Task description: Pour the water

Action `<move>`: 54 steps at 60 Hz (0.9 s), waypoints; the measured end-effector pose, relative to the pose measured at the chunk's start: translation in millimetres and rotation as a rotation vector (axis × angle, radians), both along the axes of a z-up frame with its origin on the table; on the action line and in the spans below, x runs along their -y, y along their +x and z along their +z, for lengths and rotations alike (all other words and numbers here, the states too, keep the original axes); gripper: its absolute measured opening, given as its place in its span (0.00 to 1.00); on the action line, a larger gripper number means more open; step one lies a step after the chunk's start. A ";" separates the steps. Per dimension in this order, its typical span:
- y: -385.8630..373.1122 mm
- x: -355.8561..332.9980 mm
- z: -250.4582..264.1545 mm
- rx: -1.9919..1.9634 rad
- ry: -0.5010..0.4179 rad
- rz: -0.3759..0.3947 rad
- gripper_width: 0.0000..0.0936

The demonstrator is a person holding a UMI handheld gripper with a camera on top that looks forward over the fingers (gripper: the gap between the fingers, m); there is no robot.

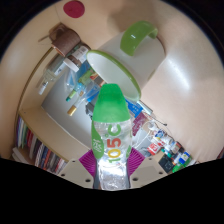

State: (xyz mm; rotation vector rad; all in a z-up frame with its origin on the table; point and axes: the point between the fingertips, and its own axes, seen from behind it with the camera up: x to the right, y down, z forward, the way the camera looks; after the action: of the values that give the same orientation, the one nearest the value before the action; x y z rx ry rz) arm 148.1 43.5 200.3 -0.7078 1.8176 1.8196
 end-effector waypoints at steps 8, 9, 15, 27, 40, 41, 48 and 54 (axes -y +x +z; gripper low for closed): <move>4.1 1.3 1.8 -0.054 0.003 -0.008 0.39; 3.9 1.7 1.7 -0.056 0.002 -0.006 0.38; 1.8 2.8 0.8 -0.010 -0.004 0.021 0.38; 5.5 15.3 45.0 0.515 0.076 0.138 0.39; 126.7 31.1 171.7 1.614 0.099 -0.068 0.40; 142.5 33.3 178.8 1.689 0.077 -0.103 0.40; 247.5 53.6 187.7 2.054 -0.140 -0.261 0.40; 309.0 66.0 130.4 2.153 -0.317 -0.241 0.39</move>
State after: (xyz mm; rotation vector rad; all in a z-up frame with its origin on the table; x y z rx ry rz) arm 457.1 -22.4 330.7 -1.4664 0.4622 -0.0654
